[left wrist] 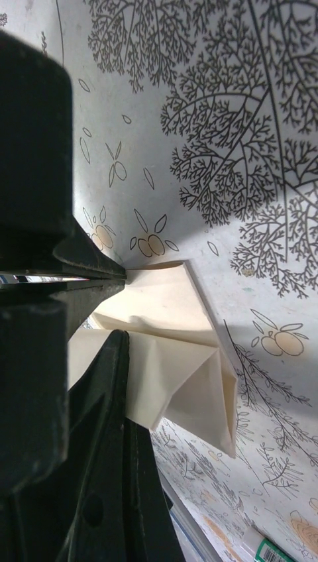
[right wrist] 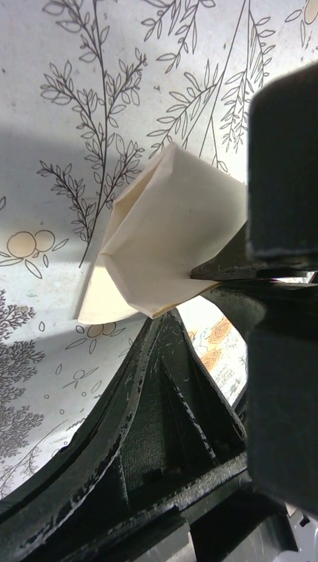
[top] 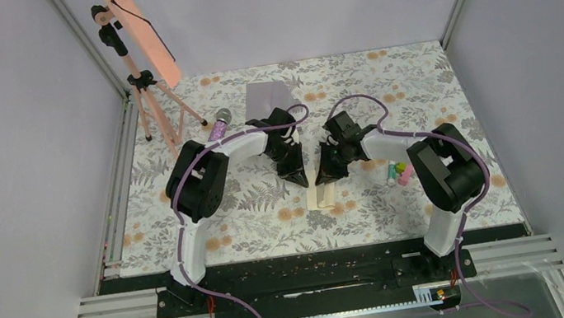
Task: Place the letter into the envelope and seal it
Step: Fold the letter.
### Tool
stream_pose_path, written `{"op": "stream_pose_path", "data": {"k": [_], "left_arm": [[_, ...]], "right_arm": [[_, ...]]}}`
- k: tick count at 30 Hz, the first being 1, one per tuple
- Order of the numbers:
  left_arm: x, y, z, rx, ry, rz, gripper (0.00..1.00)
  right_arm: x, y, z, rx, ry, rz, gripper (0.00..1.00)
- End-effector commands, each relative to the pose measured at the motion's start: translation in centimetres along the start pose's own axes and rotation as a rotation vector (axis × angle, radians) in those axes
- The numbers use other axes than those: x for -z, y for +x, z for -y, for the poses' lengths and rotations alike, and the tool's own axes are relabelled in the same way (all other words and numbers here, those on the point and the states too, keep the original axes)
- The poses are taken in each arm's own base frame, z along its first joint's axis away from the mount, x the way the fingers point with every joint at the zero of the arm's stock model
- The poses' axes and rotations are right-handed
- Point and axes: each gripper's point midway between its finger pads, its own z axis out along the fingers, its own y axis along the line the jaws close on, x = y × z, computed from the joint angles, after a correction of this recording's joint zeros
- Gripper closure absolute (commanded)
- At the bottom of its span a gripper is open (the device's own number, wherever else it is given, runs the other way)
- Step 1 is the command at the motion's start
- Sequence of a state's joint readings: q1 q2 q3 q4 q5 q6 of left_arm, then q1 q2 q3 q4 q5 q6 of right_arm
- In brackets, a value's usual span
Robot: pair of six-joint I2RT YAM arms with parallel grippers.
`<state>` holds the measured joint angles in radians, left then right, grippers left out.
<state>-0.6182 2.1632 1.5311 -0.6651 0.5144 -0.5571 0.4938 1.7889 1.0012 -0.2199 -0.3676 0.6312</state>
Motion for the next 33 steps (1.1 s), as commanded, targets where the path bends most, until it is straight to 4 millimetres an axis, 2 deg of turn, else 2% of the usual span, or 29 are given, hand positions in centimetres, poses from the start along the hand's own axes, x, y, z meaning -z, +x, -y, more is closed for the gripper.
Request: {"op": "stream_pose_path", "data": {"k": [1, 6, 7, 12, 14, 24, 29, 30, 33], "left_arm": [[-0.7, -1.3, -0.8, -0.022, -0.019, 0.030, 1.00], [-0.7, -1.3, -0.7, -0.021, -0.016, 0.028, 1.00], [-0.8, -1.3, -0.7, -0.021, -0.017, 0.028, 1.00], [-0.8, -1.1, -0.8, -0.021, -0.018, 0.024, 1.00], [-0.9, -1.0, -0.9, -0.019, -0.021, 0.022, 1.00], [-0.8, -0.6, -1.5, -0.019, -0.031, 0.014, 1.00], [-0.8, -0.5, -1.8, -0.015, -0.035, 0.015, 1.00], [-0.7, -0.5, -1.8, -0.017, -0.036, 0.016, 1.00], [-0.8, -0.5, -1.8, -0.016, -0.037, 0.014, 1.00]], "right_arm": [[-0.2, 0.2, -1.0, 0.056, -0.013, -0.018, 1.00], [-0.2, 0.7, -0.5, 0.079, 0.010, -0.023, 1.00], [-0.2, 0.8, -0.4, 0.082, 0.016, -0.025, 0.97], [0.0, 0.9, -0.2, 0.080, 0.026, -0.023, 0.60], [0.2, 0.8, -0.3, 0.078, 0.021, -0.014, 0.51], [0.5, 0.1, -1.1, 0.053, -0.007, 0.030, 0.38], [0.7, 0.0, -0.6, 0.032, 0.012, 0.060, 0.39], [0.7, 0.1, -0.5, 0.025, 0.014, 0.063, 0.42], [0.4, 0.2, -0.3, 0.012, 0.016, 0.059, 0.64]]}}
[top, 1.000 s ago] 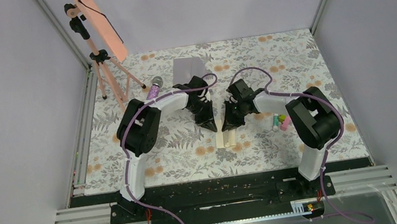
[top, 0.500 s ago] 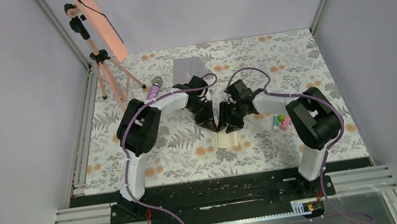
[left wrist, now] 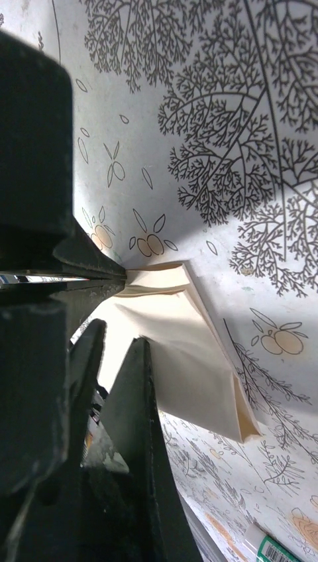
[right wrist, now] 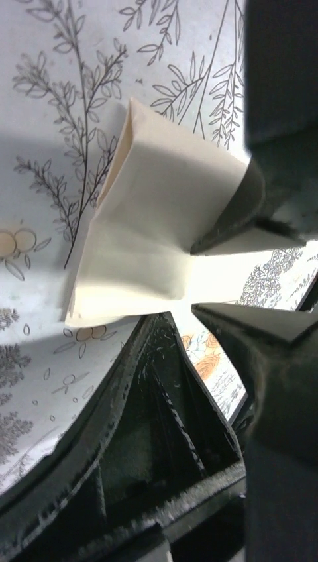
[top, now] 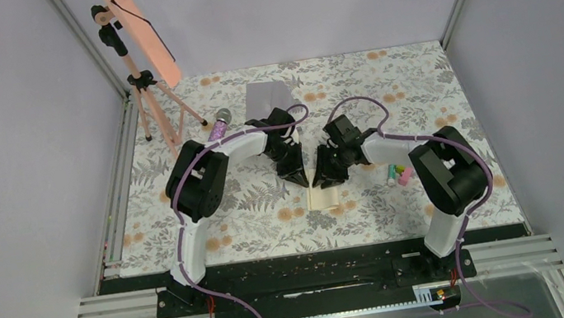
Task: Place the letter into the envelope and seal it
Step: Fold the letter.
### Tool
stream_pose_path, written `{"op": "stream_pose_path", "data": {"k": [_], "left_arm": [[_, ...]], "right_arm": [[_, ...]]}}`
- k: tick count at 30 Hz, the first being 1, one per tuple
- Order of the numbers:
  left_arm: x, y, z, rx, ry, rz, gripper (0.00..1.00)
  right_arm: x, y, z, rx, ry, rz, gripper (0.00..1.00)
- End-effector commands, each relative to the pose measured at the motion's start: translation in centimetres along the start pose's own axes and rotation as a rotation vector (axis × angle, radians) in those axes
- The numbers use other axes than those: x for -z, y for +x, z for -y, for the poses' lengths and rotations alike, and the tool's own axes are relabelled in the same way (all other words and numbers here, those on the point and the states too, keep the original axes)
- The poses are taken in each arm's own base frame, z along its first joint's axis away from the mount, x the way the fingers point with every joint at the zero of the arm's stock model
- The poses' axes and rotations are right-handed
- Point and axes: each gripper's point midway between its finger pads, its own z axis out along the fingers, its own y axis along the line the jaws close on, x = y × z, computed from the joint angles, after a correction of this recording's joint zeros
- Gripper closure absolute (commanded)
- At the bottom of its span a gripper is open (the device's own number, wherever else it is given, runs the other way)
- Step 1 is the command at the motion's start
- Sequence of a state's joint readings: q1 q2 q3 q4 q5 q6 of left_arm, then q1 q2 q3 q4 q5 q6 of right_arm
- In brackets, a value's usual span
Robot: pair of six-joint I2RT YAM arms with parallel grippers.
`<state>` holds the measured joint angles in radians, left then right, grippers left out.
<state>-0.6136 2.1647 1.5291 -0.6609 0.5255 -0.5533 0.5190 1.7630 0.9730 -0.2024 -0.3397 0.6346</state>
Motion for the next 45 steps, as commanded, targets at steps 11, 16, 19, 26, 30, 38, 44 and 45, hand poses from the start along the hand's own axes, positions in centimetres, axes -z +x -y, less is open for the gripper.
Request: {"op": "stream_pose_path", "data": {"k": [11, 16, 19, 26, 30, 38, 44, 45], "left_arm": [[-0.7, -0.4, -1.7, -0.016, -0.043, 0.017, 1.00], [-0.5, -0.4, -1.7, -0.020, -0.046, 0.021, 1.00], [0.4, -0.6, -1.5, -0.029, -0.051, 0.042, 1.00], [2.2, -1.4, -2.3, -0.016, -0.089, 0.106, 1.00], [1.0, -1.3, -3.0, 0.009, -0.102, 0.078, 1.00], [-1.0, -1.1, -1.6, 0.002, -0.070, 0.041, 1.00], [-1.8, -0.7, -0.4, 0.001, -0.031, 0.019, 1.00], [-1.8, -0.7, -0.3, 0.001, -0.028, 0.017, 1.00]], "right_arm": [[-0.8, -0.2, 0.0, -0.024, 0.005, 0.007, 0.95], [-1.6, 0.1, 0.4, -0.030, 0.013, -0.016, 0.97], [-2.0, 0.3, 0.8, -0.032, 0.025, -0.025, 0.98], [-2.2, 0.4, 1.1, -0.034, 0.031, -0.028, 0.99], [-2.2, 0.5, 1.1, -0.035, 0.033, -0.031, 0.99], [-2.3, 0.5, 1.1, -0.036, 0.033, -0.033, 0.99], [-2.4, 0.6, 1.3, -0.039, 0.037, -0.039, 1.00], [-2.5, 0.7, 1.4, -0.038, 0.038, -0.041, 1.00]]}}
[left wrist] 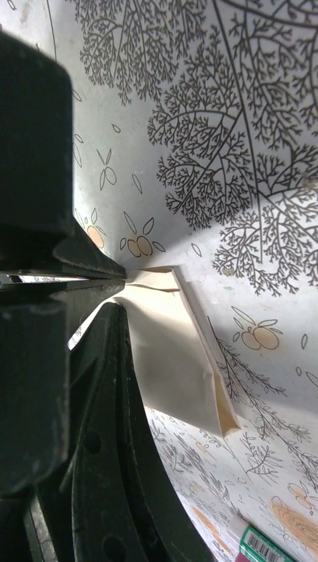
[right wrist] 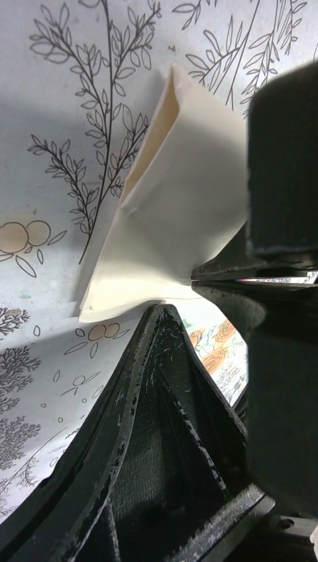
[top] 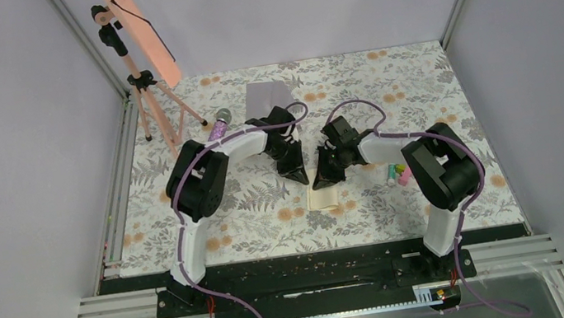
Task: Place the letter into the envelope and seal it
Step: Fold the letter.
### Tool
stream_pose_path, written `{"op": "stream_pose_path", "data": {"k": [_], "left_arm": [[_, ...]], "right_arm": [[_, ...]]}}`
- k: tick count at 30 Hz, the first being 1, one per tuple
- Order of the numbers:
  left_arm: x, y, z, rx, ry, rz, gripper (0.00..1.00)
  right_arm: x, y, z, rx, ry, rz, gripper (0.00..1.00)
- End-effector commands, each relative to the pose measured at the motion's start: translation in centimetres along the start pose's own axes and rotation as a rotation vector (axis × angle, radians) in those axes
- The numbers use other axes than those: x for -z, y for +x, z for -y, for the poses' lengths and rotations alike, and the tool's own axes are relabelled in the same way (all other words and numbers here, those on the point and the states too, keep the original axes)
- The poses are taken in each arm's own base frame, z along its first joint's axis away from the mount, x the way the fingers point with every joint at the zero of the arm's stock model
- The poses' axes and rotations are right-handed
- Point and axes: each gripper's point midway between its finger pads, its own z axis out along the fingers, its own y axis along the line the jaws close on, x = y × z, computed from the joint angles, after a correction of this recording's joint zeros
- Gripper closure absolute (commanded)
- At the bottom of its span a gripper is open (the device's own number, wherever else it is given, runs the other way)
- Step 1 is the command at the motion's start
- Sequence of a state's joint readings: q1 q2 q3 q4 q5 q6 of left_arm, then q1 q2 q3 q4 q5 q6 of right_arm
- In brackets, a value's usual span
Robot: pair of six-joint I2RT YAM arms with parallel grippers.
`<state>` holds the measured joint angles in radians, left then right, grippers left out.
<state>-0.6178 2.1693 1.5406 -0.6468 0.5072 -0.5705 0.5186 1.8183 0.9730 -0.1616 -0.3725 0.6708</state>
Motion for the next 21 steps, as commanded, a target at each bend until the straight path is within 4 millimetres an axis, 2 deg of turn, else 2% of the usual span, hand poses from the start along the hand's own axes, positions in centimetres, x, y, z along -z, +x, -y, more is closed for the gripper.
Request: {"op": "stream_pose_path", "data": {"k": [1, 6, 10, 13, 16, 21], "left_arm": [[-1.6, 0.0, -0.6, -0.004, -0.022, -0.007, 1.00], [0.6, -0.8, -0.8, -0.013, -0.055, 0.092, 1.00], [2.3, -1.4, 0.9, -0.009, 0.037, 0.167, 1.00], [1.8, -1.6, 2.5, 0.007, 0.129, 0.149, 1.00], [0.2, -1.9, 2.3, 0.044, 0.137, 0.122, 1.00], [0.3, -2.6, 2.8, 0.045, 0.168, 0.170, 1.00]], "right_arm": [[-1.1, 0.3, 1.3, 0.003, 0.055, -0.010, 1.00], [-1.2, 0.4, 1.5, 0.001, 0.057, -0.013, 1.00], [-1.3, 0.4, 1.5, 0.001, 0.056, -0.015, 1.00], [-1.3, 0.4, 1.5, 0.000, 0.055, -0.016, 1.00], [-1.3, 0.4, 1.5, 0.002, 0.056, -0.016, 1.00], [-1.2, 0.4, 1.4, 0.004, 0.053, -0.014, 1.00]]}}
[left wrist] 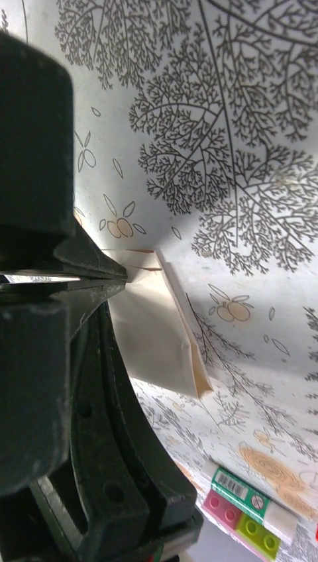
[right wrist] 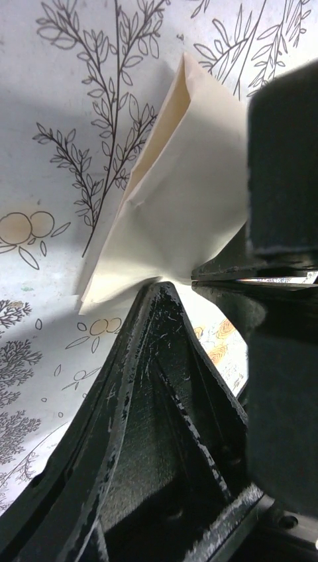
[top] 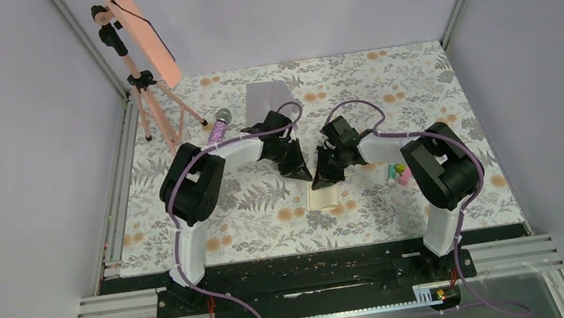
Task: Place the letter into the envelope and seal it
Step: Fold the letter.
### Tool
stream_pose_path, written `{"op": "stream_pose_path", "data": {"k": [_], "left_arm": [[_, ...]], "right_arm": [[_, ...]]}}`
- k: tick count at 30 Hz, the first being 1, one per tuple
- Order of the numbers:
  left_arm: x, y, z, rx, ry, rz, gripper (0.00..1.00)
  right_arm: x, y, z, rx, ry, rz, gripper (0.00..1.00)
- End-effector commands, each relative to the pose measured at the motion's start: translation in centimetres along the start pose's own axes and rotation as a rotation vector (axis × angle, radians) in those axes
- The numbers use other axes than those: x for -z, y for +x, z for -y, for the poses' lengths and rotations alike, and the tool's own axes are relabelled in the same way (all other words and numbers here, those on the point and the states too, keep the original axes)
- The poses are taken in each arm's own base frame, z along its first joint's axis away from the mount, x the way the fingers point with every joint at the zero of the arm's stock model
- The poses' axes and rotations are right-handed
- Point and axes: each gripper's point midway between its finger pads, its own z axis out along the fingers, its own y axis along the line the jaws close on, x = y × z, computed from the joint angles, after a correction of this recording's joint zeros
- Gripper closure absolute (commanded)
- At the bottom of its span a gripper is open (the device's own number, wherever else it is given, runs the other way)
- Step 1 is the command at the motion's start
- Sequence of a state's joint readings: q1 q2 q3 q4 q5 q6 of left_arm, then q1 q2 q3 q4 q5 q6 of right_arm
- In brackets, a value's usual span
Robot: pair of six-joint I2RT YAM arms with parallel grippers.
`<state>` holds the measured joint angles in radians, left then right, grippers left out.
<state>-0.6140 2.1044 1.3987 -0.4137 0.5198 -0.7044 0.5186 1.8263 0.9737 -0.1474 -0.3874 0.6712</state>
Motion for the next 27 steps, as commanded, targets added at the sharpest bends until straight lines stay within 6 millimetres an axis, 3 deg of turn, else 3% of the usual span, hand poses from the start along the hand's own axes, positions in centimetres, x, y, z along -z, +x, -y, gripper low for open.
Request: {"op": "stream_pose_path", "data": {"k": [1, 6, 10, 13, 17, 19, 21, 24, 27], "left_arm": [[0.1, -1.7, 1.7, -0.010, 0.068, 0.064, 1.00], [-1.2, -1.4, -0.2, 0.033, -0.014, 0.014, 1.00], [-1.3, -0.7, -2.5, 0.042, -0.120, -0.011, 1.00], [-1.3, -0.3, -3.8, 0.035, -0.192, -0.039, 1.00], [-1.0, -0.2, -4.6, 0.019, -0.236, -0.052, 1.00], [-1.0, -0.2, -4.7, 0.017, -0.237, -0.054, 1.00], [-1.0, -0.2, -4.6, 0.016, -0.233, -0.053, 1.00], [-1.1, -0.2, -4.4, 0.012, -0.225, -0.057, 1.00], [-1.0, -0.3, -4.2, 0.004, -0.219, -0.057, 1.00]], "right_arm": [[-1.0, 0.4, 1.7, 0.003, 0.068, -0.008, 1.00], [-0.9, 0.4, 1.4, 0.004, 0.058, -0.010, 1.00], [0.4, 0.2, 0.3, 0.019, 0.030, 0.006, 1.00], [2.1, 0.1, -1.5, 0.036, -0.025, 0.016, 0.98], [6.0, -0.5, -3.2, 0.094, -0.057, 0.104, 0.92], [8.1, -1.4, -2.1, 0.109, -0.001, 0.208, 0.88], [9.2, -2.0, 0.4, 0.076, 0.069, 0.291, 0.83], [8.9, -1.8, 4.3, -0.060, 0.087, 0.290, 0.71], [7.3, -0.5, 5.2, -0.156, 0.017, 0.195, 0.62]]}}
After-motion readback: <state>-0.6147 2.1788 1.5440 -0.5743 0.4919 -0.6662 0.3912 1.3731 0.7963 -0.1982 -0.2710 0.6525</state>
